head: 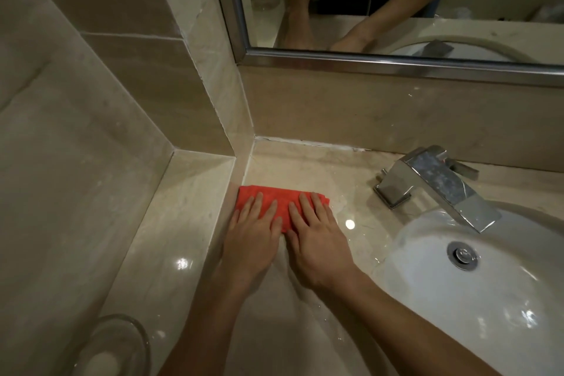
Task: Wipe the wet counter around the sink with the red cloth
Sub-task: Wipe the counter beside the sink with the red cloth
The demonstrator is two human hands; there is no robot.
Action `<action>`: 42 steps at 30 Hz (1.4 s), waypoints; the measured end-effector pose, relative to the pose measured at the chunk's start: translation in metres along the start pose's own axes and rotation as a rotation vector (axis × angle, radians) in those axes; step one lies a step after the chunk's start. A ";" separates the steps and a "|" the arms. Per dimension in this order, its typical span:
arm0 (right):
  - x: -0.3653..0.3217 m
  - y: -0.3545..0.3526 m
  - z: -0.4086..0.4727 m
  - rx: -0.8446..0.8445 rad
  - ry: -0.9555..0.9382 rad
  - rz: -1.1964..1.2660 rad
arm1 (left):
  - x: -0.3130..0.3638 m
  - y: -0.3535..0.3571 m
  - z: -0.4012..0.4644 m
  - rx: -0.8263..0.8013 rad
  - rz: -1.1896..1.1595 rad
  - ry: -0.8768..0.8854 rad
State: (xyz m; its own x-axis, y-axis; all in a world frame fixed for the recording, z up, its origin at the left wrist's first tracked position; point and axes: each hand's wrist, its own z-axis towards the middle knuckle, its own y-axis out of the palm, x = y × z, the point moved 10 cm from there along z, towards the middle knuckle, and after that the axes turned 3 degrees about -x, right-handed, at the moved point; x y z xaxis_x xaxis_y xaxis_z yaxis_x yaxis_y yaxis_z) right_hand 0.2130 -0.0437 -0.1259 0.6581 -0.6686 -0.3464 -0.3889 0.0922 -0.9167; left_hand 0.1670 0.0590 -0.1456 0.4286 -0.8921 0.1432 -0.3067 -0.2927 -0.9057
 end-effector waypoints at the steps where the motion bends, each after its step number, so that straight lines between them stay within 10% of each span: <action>1: 0.001 0.000 0.003 0.003 -0.011 -0.002 | 0.000 -0.007 0.005 0.007 -0.061 -0.019; 16: 0.045 -0.034 0.111 0.001 0.006 -0.042 | 0.008 -0.060 0.107 0.099 -0.077 0.017; 42: -0.031 0.030 -0.073 0.055 -0.041 0.083 | 0.015 0.004 -0.097 0.212 -0.021 0.010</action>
State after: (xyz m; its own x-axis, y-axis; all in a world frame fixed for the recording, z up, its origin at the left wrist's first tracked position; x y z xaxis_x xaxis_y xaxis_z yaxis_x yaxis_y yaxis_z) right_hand 0.1341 -0.0744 -0.1281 0.6513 -0.6264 -0.4282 -0.4080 0.1867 -0.8937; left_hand 0.0896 0.0112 -0.1079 0.4240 -0.8903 0.1664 -0.1116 -0.2336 -0.9659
